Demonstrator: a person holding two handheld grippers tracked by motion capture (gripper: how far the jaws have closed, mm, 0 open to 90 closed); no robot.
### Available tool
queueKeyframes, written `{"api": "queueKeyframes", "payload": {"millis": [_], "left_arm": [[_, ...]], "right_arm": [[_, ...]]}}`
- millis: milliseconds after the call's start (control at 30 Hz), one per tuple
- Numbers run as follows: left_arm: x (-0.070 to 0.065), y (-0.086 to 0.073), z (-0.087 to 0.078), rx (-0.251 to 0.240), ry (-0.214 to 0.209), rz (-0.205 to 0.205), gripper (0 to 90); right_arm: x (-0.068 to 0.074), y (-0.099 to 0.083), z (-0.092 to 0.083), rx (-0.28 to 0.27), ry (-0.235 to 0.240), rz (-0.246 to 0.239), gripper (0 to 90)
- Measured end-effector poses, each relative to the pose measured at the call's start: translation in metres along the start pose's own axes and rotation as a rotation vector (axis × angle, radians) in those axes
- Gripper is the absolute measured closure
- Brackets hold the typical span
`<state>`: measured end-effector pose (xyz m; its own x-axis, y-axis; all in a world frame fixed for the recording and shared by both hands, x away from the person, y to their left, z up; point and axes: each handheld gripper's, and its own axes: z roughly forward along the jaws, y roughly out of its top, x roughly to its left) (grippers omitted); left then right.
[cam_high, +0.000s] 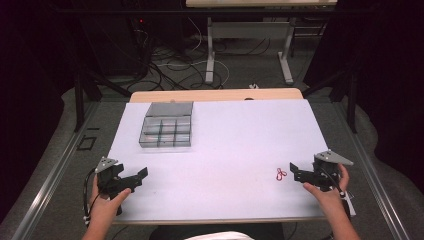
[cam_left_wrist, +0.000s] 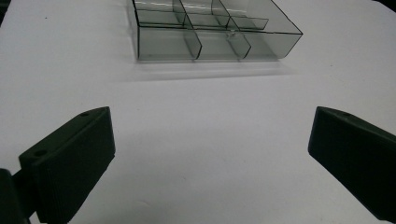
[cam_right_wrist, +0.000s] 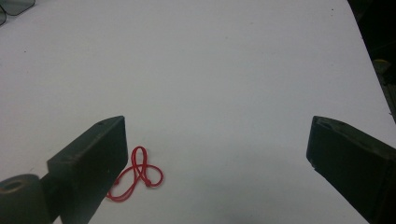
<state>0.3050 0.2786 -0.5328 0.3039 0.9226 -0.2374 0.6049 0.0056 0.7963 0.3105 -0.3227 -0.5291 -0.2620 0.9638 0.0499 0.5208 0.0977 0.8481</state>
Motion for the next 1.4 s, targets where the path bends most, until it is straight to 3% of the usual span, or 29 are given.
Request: {"api": "queueKeyframes", "payload": {"millis": [233, 333, 500, 567, 733, 900, 1133, 1400], "left_arm": [[-0.002, 0.000, -0.002, 0.001, -0.002, 0.013, 0.7], [-0.002, 0.000, -0.002, -0.004, -0.002, 0.015, 0.8], [-0.003, 0.000, -0.003, -0.004, -0.004, 0.021, 0.9], [-0.003, 0.000, -0.002, -0.007, -0.006, 0.026, 1.0], [-0.005, -0.001, -0.002, -0.002, -0.010, 0.032, 1.0], [-0.005, -0.001, 0.000, 0.004, -0.012, 0.041, 1.0], [-0.007, -0.001, 0.000, 0.008, -0.012, 0.049, 1.0], [-0.007, -0.002, -0.001, 0.009, -0.006, 0.048, 1.0]], "right_arm": [[0.003, 0.002, 0.003, 0.001, 0.003, -0.012, 6.2], [0.005, 0.003, 0.005, 0.005, -0.002, -0.045, 6.2], [0.007, 0.005, 0.004, 0.001, 0.002, -0.043, 8.2], [0.007, 0.005, 0.004, 0.003, 0.005, -0.062, 14.7], [0.011, 0.006, 0.006, 0.007, 0.012, -0.075, 15.7], [0.016, 0.009, 0.008, 0.028, 0.038, -0.098, 23.2], [0.019, 0.009, 0.009, 0.046, 0.053, -0.099, 33.0], [0.024, 0.011, 0.010, 0.083, 0.067, -0.066, 44.2]]}}
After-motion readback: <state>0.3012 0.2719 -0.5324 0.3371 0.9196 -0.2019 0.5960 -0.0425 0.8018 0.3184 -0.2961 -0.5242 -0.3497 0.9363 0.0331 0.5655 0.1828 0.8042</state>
